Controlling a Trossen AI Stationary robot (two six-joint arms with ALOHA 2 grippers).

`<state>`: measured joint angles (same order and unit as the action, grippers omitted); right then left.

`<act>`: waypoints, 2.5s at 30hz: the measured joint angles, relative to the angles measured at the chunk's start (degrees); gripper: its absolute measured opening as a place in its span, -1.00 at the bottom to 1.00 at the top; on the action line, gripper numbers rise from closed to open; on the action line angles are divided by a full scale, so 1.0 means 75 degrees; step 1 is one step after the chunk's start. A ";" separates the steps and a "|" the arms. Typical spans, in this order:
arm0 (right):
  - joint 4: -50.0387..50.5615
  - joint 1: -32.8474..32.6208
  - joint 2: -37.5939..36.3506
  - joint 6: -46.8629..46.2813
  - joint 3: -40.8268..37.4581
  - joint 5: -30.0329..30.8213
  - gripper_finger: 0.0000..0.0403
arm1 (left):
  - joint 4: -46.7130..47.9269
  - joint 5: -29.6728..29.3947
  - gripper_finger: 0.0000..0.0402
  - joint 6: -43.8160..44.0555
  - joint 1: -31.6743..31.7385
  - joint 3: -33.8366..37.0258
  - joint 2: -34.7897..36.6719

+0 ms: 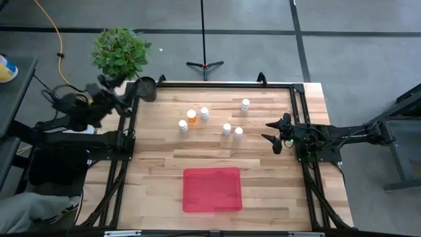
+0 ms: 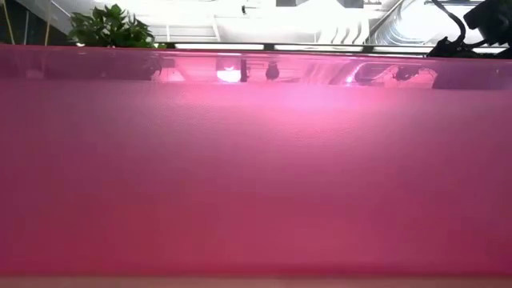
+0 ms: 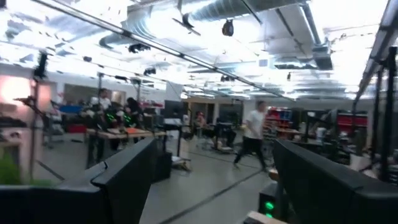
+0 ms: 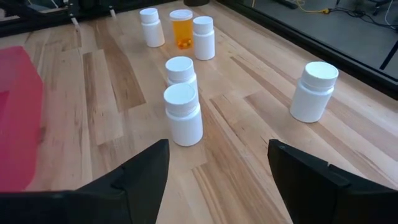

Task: Pick and place pill bottles into a basket
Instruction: Put the white pill bottle into the pink bin

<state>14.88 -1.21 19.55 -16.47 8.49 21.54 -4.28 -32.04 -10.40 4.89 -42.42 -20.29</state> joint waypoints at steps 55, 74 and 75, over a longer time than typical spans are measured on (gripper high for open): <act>0.0300 -0.0003 -0.0002 -0.0571 0.0000 -0.0507 0.31 | 1.1466 -0.0842 0.21 -0.1438 0.0000 -1.2070 -0.6839; 0.0467 -0.0003 -0.0003 -0.0752 0.0000 -0.0498 0.31 | 1.2570 -0.0011 0.05 0.0395 0.0003 -0.9555 -0.7298; 0.0494 -0.0003 -0.0002 -0.0859 0.0000 -0.0513 0.31 | 1.2578 -0.0013 0.05 0.0403 0.0003 -0.9260 -0.7288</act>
<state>18.58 -1.23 19.53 -22.91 8.49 17.69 90.06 -32.14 -7.38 4.91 -111.87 -74.95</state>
